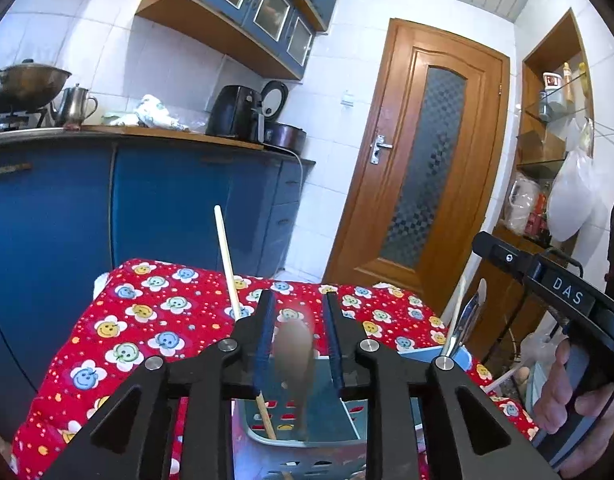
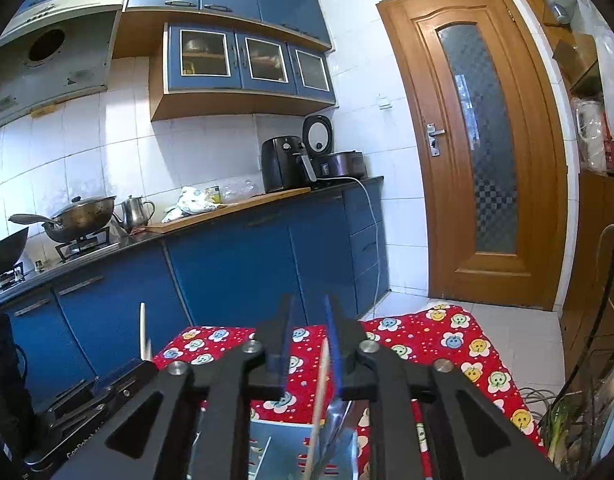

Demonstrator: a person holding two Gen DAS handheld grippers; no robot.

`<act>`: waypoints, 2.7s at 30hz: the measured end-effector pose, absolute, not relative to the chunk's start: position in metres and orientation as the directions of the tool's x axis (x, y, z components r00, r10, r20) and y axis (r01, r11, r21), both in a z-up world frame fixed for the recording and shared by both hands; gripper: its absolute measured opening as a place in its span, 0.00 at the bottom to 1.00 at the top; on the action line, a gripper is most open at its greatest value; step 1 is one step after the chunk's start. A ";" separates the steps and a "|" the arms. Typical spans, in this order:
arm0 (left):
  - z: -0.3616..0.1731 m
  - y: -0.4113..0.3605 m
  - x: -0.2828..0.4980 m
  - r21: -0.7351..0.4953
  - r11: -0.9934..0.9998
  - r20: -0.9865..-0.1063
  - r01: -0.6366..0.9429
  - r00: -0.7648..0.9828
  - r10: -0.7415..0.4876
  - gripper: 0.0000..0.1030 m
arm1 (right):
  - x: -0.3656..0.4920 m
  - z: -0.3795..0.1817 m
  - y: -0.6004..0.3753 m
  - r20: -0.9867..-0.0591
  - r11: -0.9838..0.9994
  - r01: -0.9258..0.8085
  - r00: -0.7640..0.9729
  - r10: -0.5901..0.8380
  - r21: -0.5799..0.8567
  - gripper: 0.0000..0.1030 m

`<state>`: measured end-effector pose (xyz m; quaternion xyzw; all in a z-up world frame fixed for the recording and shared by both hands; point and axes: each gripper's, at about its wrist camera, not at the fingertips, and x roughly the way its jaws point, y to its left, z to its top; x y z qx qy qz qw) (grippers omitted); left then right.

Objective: Organize utensils
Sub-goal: 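Lower the white spoon into the holder with the left tool while the right tool releases the chopstick there, then withdraw both open tools from the holder back toward the loose utensils, then grasp the white plastic fork with the left tool while the right tool grasps the black slotted spatula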

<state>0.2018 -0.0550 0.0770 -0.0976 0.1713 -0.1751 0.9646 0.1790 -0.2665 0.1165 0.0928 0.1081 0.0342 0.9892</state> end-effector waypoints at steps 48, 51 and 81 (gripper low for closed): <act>0.055 -0.053 0.079 -0.167 0.938 -0.653 0.303 0.679 -0.336 0.38 | 0.043 0.054 -0.268 -0.519 0.927 -0.080 0.810 0.275 0.367 0.30; 0.041 -0.054 0.079 -0.151 0.945 -0.689 0.291 0.654 -0.312 0.38 | 0.039 0.042 -0.268 -0.543 0.919 -0.075 0.787 0.293 0.386 0.32; -0.010 -0.093 0.072 -0.064 0.927 -0.830 0.370 0.496 -0.256 0.38 | 0.019 0.004 -0.288 -0.572 0.892 -0.035 0.756 0.319 0.451 0.35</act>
